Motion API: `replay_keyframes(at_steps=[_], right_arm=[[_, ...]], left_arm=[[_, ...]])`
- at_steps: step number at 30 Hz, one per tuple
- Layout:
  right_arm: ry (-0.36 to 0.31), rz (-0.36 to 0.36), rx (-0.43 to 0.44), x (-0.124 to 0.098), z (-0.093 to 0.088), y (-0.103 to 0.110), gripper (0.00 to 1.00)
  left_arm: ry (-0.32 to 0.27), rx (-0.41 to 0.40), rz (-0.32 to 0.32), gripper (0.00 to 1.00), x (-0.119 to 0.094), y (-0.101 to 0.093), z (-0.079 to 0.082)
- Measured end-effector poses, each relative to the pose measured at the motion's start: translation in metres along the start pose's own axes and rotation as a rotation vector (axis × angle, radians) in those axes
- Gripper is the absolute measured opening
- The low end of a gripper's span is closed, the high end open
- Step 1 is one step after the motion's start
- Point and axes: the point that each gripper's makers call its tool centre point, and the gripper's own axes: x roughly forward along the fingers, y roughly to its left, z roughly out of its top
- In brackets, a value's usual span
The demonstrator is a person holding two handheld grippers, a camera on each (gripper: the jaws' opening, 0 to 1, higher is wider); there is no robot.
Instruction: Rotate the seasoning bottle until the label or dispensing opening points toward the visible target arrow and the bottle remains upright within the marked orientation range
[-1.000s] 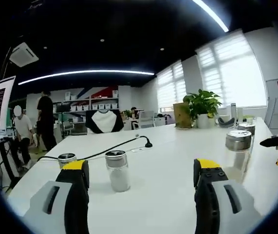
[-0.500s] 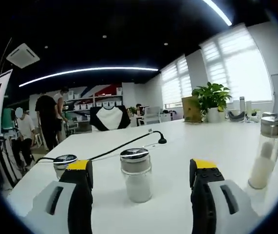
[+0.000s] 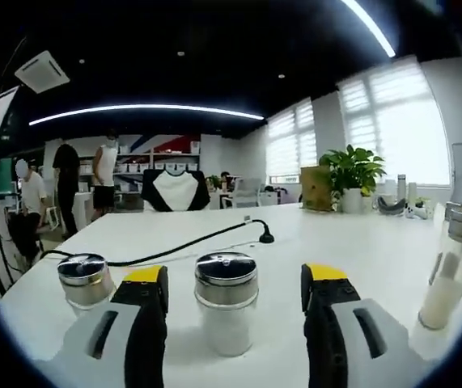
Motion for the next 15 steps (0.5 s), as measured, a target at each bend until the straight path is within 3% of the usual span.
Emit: replay_keyframes(at_steps=[3,8,11,13,15], right_arm=[[0.004,0.009,0.007,0.001,-0.001,0.000,0.99],[-0.003,0.011,0.011,0.002,-0.001,-0.002,0.99],[0.004,0.014,0.015,0.002,-0.003,-0.004,0.99],[-0.007,0.010,0.022,0.001,-0.001,-0.006,0.99],[-0.007,0.003,0.021,0.000,0.000,-0.008,0.99]], left_arm=[[0.015,-0.005,-0.004,0.56,0.004,0.001,-0.001],[0.022,0.006,0.006,0.49,0.008,0.000,0.000],[0.033,0.000,0.024,0.36,0.008,0.004,-0.001],[0.061,-0.124,0.033,0.35,0.008,0.005,-0.006],[0.035,-0.010,0.024,0.34,0.012,0.005,0.000]])
